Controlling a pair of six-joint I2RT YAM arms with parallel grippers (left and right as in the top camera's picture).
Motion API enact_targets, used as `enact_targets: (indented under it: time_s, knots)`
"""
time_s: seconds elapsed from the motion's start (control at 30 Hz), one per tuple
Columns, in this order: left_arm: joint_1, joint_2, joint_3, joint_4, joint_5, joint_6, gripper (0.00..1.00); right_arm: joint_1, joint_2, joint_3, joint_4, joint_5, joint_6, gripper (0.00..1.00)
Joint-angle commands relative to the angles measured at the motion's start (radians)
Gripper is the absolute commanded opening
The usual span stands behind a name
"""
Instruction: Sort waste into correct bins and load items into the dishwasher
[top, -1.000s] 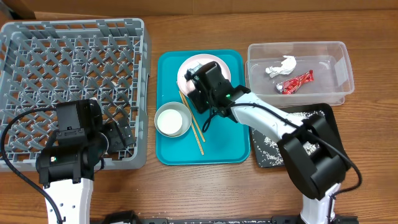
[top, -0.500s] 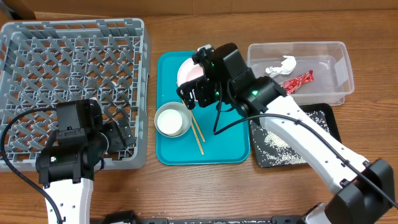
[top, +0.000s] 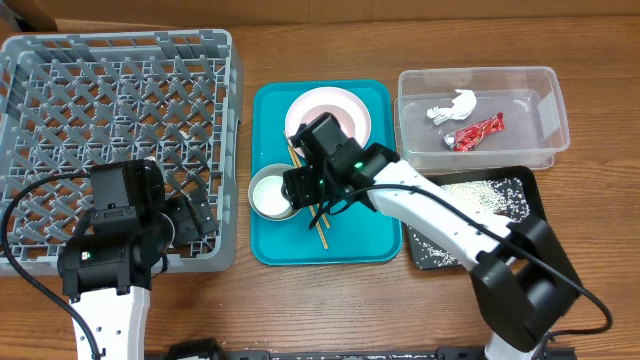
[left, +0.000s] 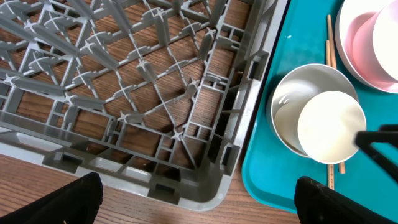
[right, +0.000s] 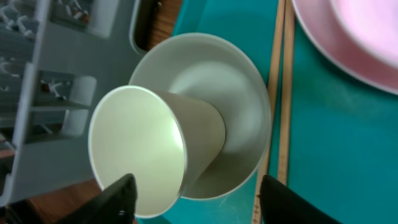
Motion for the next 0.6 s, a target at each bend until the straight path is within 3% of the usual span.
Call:
enact_targets:
  time_s: [0.0, 0.03, 0.13, 0.2, 0.33, 0.57]
  knots:
    - [0.005, 0.003, 0.020, 0.000, 0.008, -0.021, 1.00, 0.024, 0.038, -0.006, 0.002, 0.000, 0.019, 0.54]
    - [0.005, 0.003, 0.020, 0.000, 0.008, -0.021, 1.00, 0.027, 0.047, -0.006, -0.001, 0.000, 0.031, 0.51]
    - [0.005, 0.003, 0.020, 0.000, 0.008, -0.021, 1.00, 0.027, 0.065, -0.006, -0.012, 0.000, 0.035, 0.21]
    - [0.005, 0.003, 0.020, 0.000, 0.008, -0.021, 1.00, 0.027, 0.063, -0.003, -0.010, 0.014, 0.035, 0.13]
    - [0.005, 0.003, 0.020, 0.000, 0.008, -0.021, 1.00, 0.003, 0.031, 0.023, -0.020, 0.049, 0.035, 0.04]
    - [0.005, 0.003, 0.020, 0.013, 0.060, -0.021, 1.00, -0.100, -0.129, 0.073, -0.091, 0.045, 0.035, 0.04]
